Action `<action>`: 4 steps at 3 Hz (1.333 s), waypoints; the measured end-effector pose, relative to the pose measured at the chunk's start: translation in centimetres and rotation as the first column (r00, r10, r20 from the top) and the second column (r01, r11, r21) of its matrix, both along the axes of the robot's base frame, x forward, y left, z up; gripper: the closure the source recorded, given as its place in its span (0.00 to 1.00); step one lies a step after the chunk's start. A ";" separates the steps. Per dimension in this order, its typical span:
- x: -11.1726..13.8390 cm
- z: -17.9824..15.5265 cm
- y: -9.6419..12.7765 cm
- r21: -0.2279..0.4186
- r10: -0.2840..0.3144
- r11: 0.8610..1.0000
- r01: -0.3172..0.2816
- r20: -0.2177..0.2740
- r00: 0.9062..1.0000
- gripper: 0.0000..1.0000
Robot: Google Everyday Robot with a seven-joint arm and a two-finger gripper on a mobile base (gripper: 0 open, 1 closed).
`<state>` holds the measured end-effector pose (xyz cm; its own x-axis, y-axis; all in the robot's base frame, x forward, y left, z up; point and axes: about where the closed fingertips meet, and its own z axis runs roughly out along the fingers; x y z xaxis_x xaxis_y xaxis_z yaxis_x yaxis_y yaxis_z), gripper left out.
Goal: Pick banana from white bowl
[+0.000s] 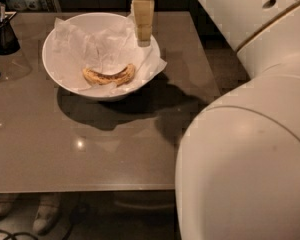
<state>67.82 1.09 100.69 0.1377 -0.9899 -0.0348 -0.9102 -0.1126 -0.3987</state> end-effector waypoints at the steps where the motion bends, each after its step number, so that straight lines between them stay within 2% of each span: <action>1: 1.3 -1.7 1.4 -0.002 -0.024 1.000 0.023 -0.030 0.999 0.00; 2: 1.2 -2.9 2.1 0.020 -0.052 0.998 0.053 -0.050 0.997 0.00; 3: 1.6 -2.7 2.3 0.045 -0.036 0.998 0.037 -0.023 0.999 0.00; 4: 0.7 -3.6 2.6 0.058 0.008 0.998 -0.005 -0.050 0.999 0.00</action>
Offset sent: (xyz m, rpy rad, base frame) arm -0.0129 0.0165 -0.0522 0.0030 0.1457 -0.1033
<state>68.49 3.64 97.14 0.1405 -0.9851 -0.0993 -0.9284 -0.0963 -0.3589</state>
